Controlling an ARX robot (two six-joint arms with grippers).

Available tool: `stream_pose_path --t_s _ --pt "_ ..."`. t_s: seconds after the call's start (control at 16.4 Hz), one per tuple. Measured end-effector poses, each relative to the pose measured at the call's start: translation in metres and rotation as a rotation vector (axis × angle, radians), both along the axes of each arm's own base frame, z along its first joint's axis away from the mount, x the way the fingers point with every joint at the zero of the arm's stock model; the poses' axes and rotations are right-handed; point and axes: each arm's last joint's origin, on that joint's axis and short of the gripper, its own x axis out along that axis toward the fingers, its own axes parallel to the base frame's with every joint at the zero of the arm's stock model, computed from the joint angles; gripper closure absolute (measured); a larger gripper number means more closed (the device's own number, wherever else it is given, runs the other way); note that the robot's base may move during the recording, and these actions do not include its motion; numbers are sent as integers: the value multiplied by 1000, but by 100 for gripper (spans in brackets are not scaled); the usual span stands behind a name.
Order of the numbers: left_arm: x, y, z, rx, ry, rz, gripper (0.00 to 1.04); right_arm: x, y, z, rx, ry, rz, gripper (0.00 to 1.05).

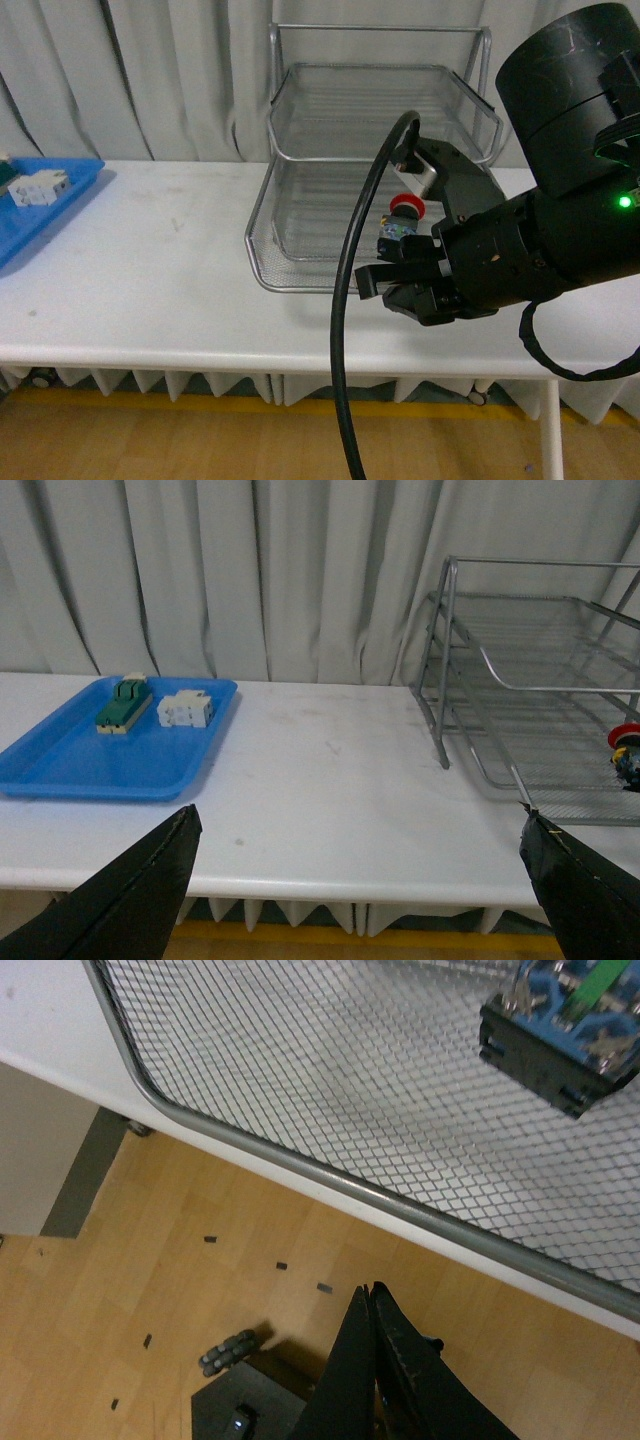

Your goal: Place button on rack with both arms

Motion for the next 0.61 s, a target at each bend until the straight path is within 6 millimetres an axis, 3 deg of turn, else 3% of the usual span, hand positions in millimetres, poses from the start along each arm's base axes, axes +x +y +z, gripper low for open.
stream_pose_path --t_s 0.31,0.61 --pt "0 0 0 0 0 0 7 10 8 -22 -61 42 19 103" --pt "0 0 0 0 0 0 7 25 6 -23 -83 8 10 103"
